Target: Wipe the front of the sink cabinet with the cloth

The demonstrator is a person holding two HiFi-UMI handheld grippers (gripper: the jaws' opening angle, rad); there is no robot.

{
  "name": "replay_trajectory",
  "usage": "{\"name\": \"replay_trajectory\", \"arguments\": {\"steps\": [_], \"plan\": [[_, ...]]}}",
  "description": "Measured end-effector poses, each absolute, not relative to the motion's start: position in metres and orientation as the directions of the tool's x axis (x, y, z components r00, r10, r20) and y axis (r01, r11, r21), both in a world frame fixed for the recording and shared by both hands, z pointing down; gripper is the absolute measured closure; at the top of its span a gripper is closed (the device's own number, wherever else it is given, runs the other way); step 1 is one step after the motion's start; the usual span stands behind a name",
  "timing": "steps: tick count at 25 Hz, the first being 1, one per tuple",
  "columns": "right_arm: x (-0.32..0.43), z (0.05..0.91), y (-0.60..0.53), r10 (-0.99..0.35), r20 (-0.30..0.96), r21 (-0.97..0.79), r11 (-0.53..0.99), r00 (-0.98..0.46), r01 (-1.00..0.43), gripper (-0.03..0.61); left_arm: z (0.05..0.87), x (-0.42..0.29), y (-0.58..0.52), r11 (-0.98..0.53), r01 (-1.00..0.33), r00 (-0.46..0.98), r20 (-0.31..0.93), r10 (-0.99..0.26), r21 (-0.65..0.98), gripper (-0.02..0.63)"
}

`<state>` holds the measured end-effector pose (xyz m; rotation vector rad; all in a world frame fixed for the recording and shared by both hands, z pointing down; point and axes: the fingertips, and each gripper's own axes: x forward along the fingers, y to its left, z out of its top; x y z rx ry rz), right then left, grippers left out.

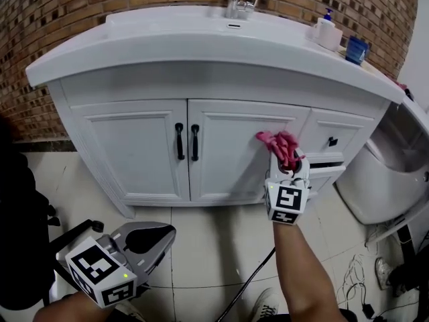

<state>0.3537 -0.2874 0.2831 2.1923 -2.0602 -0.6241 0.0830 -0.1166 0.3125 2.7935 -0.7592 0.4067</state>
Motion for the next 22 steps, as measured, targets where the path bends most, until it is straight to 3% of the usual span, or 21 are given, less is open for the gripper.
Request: {"name": "replay_trajectory", "arguments": {"steps": [22], "plan": [[0.355, 0.432, -0.291, -0.999, 0.043, 0.297, -0.012, 0.026, -0.955, 0.436, 0.318, 0.082, -0.12, -0.837, -0.526, 0.827, 0.322, -0.461, 0.15, 0.609]]}}
